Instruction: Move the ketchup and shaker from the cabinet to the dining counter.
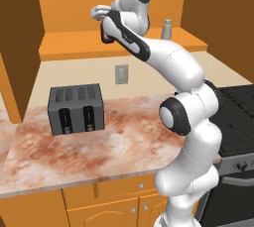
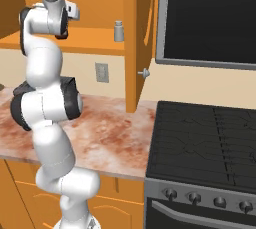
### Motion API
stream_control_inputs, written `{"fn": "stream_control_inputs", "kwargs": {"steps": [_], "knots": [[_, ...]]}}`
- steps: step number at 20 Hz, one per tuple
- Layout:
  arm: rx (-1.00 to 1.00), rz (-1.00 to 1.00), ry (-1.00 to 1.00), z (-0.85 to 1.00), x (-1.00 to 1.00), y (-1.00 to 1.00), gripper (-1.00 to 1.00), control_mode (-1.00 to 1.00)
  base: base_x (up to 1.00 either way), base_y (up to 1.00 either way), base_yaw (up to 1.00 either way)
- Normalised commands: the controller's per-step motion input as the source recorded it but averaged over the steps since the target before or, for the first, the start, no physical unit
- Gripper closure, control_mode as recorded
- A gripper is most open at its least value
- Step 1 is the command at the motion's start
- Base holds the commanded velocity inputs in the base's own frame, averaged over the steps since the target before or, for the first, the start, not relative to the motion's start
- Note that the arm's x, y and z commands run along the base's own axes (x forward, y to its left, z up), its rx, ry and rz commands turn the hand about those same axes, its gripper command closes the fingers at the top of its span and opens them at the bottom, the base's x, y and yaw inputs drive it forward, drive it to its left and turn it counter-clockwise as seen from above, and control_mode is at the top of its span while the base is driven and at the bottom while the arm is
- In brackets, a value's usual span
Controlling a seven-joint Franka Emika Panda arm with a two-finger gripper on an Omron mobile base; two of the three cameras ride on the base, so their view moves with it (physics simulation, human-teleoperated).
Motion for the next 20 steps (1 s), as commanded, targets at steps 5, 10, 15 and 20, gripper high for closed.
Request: {"fn": "stream_control_inputs", "kwargs": {"steps": [5,10,15,20], "knots": [[0.00,0.05,0.00,-0.03,0.20,0.13,-1.00,-1.00,0.00,0.00,0.00],[0.00,0.04,0.00,-0.08,0.17,0.10,-1.00,-1.00,0.00,0.00,0.00],[-0.02,0.05,0.00,-0.11,0.00,0.05,-1.00,-1.00,0.00,0.00,0.00],[-0.01,0.04,0.00,-0.05,-0.07,0.00,1.00,-1.00,0.00,0.00,0.00]]}}
